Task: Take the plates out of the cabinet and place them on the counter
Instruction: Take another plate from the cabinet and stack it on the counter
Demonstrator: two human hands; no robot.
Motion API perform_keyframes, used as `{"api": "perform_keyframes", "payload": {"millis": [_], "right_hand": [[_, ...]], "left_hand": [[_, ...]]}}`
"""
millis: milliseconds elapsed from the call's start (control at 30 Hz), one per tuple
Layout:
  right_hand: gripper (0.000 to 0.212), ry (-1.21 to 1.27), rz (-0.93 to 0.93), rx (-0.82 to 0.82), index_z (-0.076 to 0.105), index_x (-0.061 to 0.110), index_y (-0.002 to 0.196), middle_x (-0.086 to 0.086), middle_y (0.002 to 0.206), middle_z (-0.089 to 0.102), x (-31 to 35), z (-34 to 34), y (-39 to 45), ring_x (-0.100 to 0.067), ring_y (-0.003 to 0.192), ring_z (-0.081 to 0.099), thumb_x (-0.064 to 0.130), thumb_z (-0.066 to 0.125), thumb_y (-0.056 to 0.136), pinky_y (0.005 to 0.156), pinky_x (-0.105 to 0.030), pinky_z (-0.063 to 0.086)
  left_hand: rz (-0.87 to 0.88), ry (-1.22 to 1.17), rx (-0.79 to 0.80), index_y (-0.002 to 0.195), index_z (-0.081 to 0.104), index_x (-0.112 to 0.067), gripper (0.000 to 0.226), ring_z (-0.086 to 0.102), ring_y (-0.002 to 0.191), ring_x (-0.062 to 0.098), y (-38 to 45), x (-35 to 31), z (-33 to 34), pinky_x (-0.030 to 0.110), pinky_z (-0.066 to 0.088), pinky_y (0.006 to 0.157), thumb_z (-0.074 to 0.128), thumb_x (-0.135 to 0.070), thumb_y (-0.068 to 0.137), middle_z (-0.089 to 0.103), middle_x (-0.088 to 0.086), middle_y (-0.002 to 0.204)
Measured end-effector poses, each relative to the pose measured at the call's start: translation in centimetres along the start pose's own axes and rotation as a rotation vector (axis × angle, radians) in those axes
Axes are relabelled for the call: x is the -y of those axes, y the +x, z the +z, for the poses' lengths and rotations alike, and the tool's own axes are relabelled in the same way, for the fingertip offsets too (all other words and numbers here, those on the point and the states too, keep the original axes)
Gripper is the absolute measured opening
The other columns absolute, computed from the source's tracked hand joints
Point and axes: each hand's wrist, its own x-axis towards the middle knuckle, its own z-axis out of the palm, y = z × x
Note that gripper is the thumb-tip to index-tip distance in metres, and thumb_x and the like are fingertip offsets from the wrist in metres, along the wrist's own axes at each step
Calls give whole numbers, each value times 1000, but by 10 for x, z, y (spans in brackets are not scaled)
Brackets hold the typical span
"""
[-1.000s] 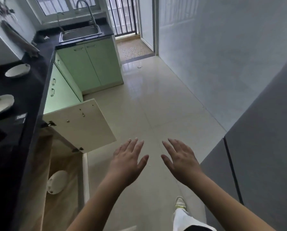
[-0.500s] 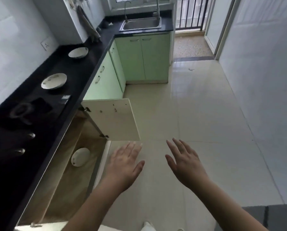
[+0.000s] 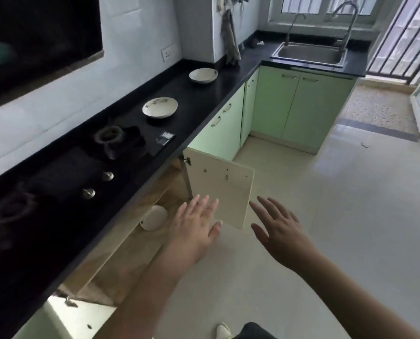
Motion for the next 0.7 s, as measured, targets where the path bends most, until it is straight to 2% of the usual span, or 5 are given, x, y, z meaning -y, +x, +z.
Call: {"api": "perform_keyframes", "payload": {"millis": [67, 267, 433, 700], "right_hand": [[84, -5, -20, -21, 10, 35, 152, 7, 161, 14, -1, -1, 24, -17, 149, 8, 69, -15, 80, 117, -36, 13], [83, 13, -131, 5, 13, 33, 153, 5, 161, 18, 3, 3, 88, -20, 149, 12, 69, -14, 83, 117, -37, 13], [67, -5, -277, 79, 12, 34, 153, 4, 161, 17, -6, 3, 148, -20, 149, 9, 61, 6, 92, 118, -38, 8], [70, -46, -559, 183, 19, 30, 152, 1, 159, 23, -32, -2, 234, -24, 148, 16, 58, 4, 89, 118, -42, 15]], "left_hand": [[-14, 12, -2, 156, 3, -31, 60, -6, 151, 13, 18, 7, -4, 36, -6, 120, 15, -52, 101, 2, -5, 166], [-116, 63, -9, 157, 4, -29, 62, -5, 151, 15, 45, 27, -14, 37, -4, 120, 14, -54, 101, 2, -4, 166], [-265, 63, -75, 156, 10, -27, 63, 1, 152, 17, 79, 34, -8, 37, -3, 120, 14, -57, 101, 8, -3, 165], [-569, 30, -76, 156, 9, -29, 67, 1, 152, 16, 112, 12, 10, 38, 1, 121, 9, -61, 97, 8, -3, 165]]}}
